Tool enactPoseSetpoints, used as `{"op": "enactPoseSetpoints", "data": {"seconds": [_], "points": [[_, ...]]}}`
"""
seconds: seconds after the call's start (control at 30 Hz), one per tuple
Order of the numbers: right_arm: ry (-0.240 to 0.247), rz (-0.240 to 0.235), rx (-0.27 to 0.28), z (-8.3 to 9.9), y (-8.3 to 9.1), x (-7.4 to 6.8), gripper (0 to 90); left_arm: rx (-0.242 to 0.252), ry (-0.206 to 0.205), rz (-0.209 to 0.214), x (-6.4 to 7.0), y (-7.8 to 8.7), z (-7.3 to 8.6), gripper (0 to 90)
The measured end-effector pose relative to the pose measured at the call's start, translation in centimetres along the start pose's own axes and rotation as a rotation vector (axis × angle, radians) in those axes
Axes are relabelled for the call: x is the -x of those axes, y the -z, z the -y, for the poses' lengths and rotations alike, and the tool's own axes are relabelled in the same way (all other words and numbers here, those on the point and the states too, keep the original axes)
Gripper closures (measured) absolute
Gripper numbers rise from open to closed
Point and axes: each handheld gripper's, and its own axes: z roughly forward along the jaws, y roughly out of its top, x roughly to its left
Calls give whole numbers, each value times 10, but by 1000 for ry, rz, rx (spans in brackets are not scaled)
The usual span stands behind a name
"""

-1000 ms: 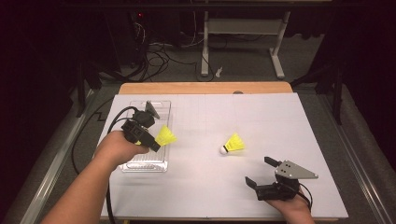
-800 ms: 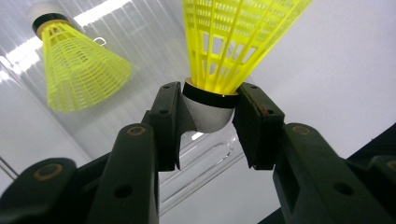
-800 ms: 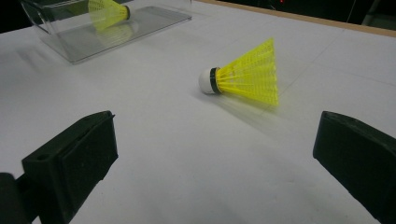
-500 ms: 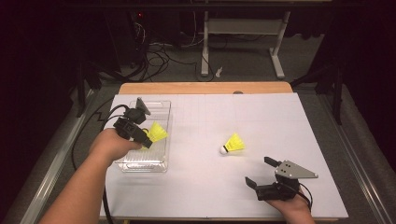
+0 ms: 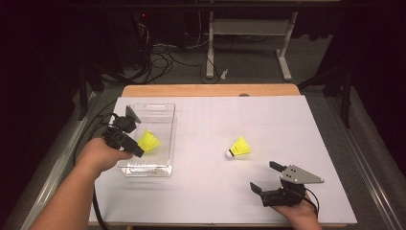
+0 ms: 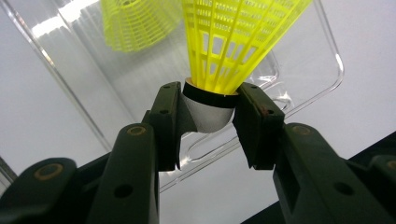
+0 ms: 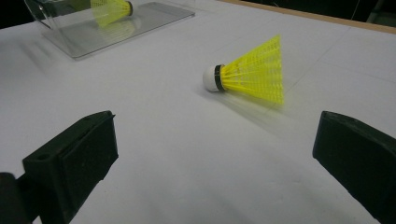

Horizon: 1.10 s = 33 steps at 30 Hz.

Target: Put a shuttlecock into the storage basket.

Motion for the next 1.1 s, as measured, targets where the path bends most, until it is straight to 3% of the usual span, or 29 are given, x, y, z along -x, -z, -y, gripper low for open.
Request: {"op": "enactPoseSetpoints", "data": {"seconds": [0.4,0.73,1.1], "points": [[6,-1,1,0,0,0,5,-15,29,-1,-13,-5,15,628],[7,-2,1,0,0,0,5,-15,28,-3,-15,-5,18,628],[7,-7,-4,0,-1,0,5,-24,39,-9,-17,-17,19,628]]}}
